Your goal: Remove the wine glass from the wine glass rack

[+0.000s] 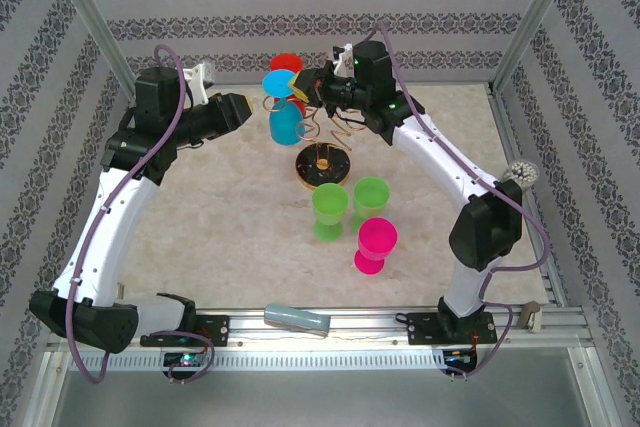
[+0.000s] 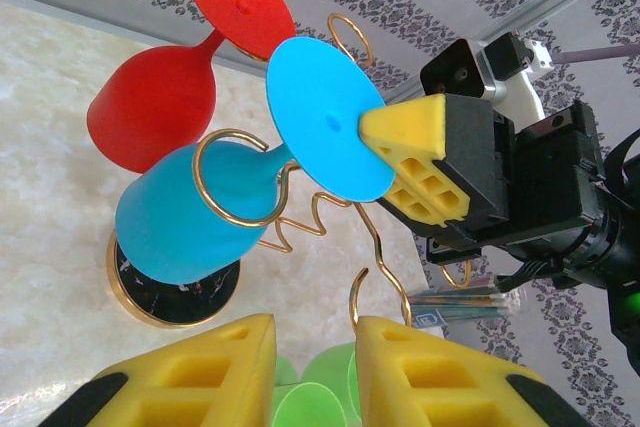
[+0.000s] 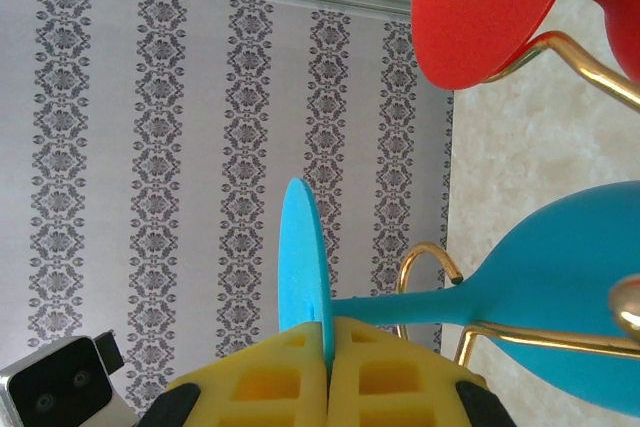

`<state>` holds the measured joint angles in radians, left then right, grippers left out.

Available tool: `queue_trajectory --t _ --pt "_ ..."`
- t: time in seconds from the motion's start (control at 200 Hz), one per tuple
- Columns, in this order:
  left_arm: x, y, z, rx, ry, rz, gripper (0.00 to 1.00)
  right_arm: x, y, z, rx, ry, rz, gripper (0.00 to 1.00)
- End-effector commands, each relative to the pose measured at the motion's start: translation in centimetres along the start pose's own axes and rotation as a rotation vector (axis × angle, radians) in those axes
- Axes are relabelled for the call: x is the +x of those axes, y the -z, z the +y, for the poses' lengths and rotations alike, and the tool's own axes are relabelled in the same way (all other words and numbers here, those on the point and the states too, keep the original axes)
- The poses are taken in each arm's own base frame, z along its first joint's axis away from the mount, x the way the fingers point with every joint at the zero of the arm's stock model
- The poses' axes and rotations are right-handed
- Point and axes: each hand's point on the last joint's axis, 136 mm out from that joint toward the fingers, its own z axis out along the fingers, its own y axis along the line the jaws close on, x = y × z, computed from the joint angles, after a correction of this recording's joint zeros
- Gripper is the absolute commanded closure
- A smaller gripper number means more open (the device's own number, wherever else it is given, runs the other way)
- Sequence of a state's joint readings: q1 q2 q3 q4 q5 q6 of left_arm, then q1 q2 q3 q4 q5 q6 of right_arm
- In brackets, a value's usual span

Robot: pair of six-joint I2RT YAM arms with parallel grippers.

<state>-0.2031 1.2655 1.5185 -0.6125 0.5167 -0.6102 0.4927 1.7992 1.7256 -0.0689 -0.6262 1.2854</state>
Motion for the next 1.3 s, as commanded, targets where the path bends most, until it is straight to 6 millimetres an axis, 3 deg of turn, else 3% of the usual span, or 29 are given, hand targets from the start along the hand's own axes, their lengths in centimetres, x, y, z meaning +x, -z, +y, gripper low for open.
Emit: queue_trajectory --t 0.0,0.61,1.299 --pt "-0.9 1.0 -1.3 0.029 -0.028 -0.052 0.72 -1.3 1.3 2.1 -0.049 0.041 -0.060 1.00" --pt "-0.9 1.1 -1.2 0.025 -0.027 -0.054 0.71 -1.7 1.9 0.2 -0.007 -0.012 -0.099 1.00" --pt "-1.0 1.6 -1.5 0.028 -0.032 -0.066 0.71 -2.2 0.8 1.3 -0.036 -0.010 -0.087 1.00"
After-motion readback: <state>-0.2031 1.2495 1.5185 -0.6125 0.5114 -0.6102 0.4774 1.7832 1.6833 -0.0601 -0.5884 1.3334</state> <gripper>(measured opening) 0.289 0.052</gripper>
